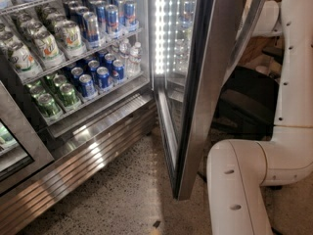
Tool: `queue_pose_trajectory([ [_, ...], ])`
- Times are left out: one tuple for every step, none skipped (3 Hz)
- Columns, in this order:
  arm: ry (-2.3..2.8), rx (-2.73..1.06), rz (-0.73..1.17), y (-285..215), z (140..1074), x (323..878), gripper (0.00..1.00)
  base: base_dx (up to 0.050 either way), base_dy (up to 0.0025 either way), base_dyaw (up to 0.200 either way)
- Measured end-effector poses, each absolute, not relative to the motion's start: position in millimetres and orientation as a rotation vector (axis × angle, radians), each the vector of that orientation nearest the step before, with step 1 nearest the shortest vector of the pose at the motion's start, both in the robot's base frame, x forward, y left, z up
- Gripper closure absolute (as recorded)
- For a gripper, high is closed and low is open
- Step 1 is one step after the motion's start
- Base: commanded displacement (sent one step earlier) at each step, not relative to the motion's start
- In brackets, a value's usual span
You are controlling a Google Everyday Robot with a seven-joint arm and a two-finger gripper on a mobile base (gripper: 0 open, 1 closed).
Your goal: Close right fridge door
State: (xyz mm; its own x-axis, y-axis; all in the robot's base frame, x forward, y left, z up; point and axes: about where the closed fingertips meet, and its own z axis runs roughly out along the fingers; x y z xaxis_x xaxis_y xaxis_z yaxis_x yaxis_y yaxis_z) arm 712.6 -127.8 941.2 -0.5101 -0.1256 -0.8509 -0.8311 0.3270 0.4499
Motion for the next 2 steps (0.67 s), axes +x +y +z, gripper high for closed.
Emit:
queue_pose_trajectory([
  [1.831,-0.933,1.283,-103.9,947.8,707.0,1.0,0.0,0.0,0.0],
  [1.831,-0.933,1.283,-107.3,947.8,707.3,1.0,0.0,0.0,0.0],
])
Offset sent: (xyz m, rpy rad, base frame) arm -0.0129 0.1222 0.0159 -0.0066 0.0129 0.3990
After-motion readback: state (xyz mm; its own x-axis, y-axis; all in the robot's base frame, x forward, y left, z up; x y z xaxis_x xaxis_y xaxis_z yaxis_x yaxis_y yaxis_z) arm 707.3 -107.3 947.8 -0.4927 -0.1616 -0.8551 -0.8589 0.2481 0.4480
